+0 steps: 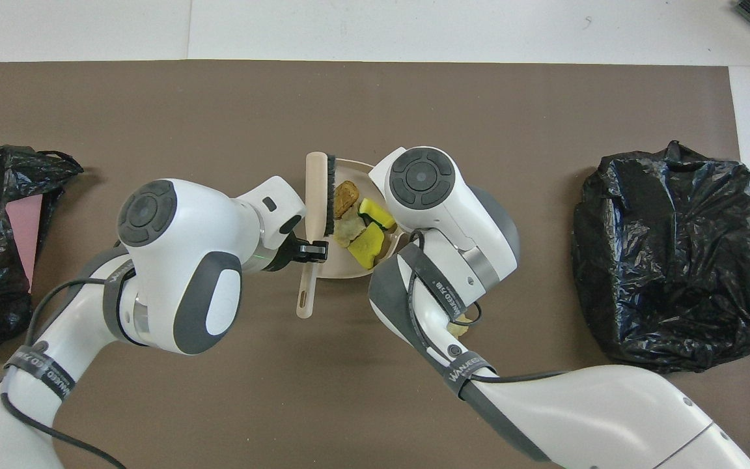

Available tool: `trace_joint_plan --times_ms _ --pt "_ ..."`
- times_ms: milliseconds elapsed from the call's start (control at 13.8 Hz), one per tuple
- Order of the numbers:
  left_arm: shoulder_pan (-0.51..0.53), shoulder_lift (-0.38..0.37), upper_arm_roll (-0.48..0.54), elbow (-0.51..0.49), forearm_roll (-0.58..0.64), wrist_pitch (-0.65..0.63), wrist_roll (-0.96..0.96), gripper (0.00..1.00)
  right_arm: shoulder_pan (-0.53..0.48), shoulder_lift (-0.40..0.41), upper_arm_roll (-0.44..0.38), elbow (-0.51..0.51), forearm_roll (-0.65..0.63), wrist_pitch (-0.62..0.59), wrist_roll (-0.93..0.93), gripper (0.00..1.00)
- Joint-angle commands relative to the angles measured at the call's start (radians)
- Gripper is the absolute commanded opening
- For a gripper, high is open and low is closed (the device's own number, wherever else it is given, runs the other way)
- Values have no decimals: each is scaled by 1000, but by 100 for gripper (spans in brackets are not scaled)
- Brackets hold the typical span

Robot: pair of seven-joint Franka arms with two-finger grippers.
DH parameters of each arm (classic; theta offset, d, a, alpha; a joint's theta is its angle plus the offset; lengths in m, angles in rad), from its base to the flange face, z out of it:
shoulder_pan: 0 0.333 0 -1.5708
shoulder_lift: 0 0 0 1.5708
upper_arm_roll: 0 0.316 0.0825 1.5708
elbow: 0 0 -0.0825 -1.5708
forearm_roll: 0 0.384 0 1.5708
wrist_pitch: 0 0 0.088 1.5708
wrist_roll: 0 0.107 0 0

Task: Sweep and dump trash in bin
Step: 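Sweep remaining debris into the dustpan with the left gripper's brush, then carry the loaded dustpan to the black bag with the right gripper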

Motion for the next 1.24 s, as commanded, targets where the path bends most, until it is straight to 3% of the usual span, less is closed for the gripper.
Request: trace_joint_plan --times_ms 0,218,436,799,1163 --pt "21 -78 13 3 -13 -78 -76 0 -12 -32 6 -46 -23 14 -28 0" --pt "47 -116 19 -39 52 -205 -165 0 -20 -32 6 -45 -22 19 -21 0" --pt "31 -211 14 -175 128 -214 -283 0 -35 -47 7 -42 -19 19 -36 0" --pt "-105 -368 8 -425 134 -161 -371 0 -84 -103 8 -45 -8 5 -51 0" --pt "-279 -386 -45 -543 145 9 -595 0 -151 -182 8 -46 -5 0 -108 0"
